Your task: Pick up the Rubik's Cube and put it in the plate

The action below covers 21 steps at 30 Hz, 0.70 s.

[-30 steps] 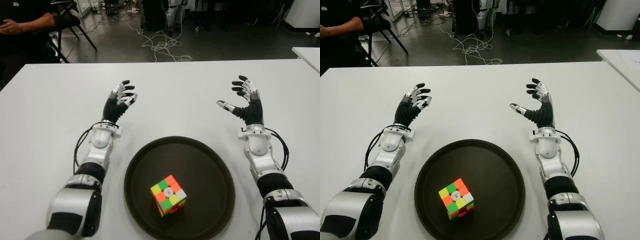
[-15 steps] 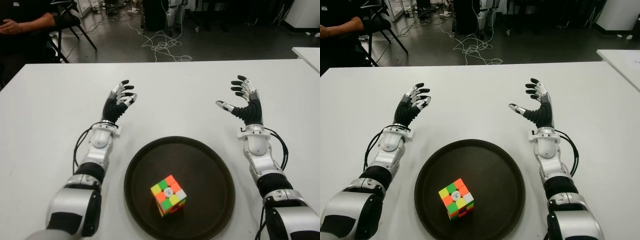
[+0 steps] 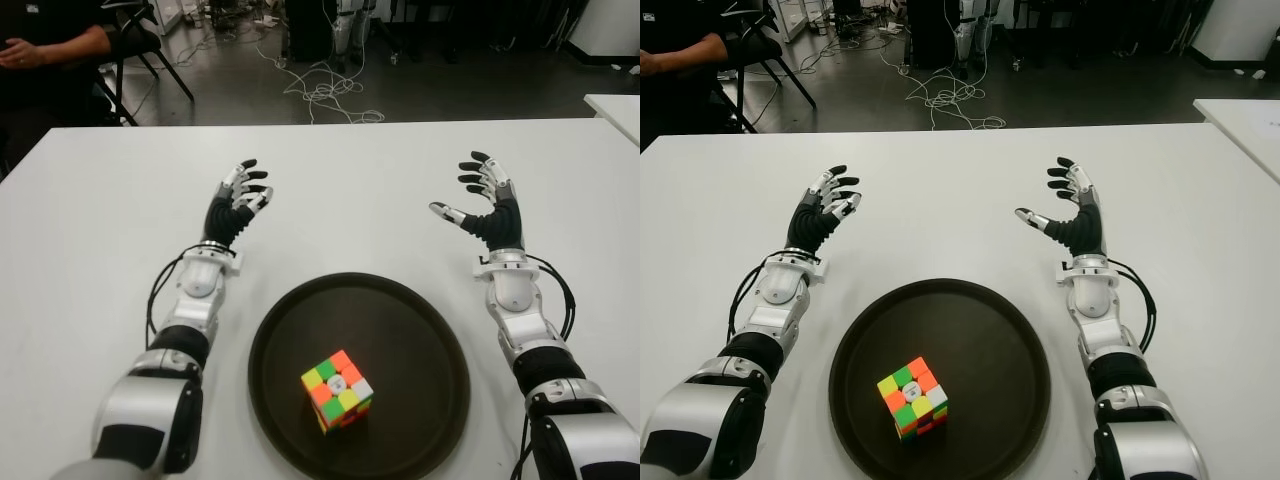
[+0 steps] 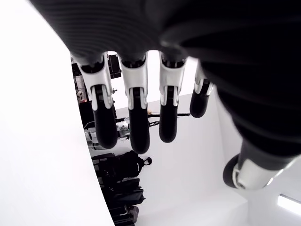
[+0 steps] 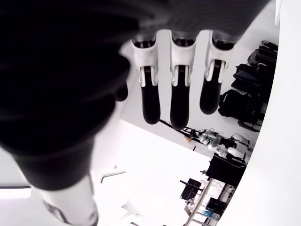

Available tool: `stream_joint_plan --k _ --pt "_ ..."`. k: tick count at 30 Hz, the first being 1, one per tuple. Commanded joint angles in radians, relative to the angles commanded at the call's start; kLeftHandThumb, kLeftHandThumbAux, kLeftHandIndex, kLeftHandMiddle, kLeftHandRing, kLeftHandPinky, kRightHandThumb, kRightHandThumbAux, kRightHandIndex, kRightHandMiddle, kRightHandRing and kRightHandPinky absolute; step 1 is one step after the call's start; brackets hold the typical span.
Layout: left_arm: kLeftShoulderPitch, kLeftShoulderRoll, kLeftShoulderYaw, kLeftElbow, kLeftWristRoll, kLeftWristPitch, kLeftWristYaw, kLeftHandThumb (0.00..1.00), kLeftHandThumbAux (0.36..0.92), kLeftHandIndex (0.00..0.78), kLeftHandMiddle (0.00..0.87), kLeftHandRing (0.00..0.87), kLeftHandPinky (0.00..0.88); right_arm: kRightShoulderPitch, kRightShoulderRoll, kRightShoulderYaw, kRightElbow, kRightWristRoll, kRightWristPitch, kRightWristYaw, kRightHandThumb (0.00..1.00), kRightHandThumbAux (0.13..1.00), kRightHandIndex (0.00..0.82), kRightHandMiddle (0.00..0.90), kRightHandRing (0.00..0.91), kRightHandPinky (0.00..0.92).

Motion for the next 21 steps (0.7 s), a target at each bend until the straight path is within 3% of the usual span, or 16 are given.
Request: stream_joint_plan --k 12,21 --pt "0.000 0.003 -0.001 0.000 0.002 -0.003 -0.001 0.112 0.592 0.147 0.246 0.279 0.318 -0.003 -0.004 0.007 0.003 -0.016 0.011 -0.017 0.064 0.824 0.193 0.283 0.284 0.283" --pt "-0.005 0.003 -0.004 0.006 0.009 0.002 0.008 0.120 0.628 0.158 0.248 0.281 0.323 -0.008 -0.009 0.009 0.015 -0.026 0.000 -0.019 0.055 0.824 0.191 0.278 0.279 0.269"
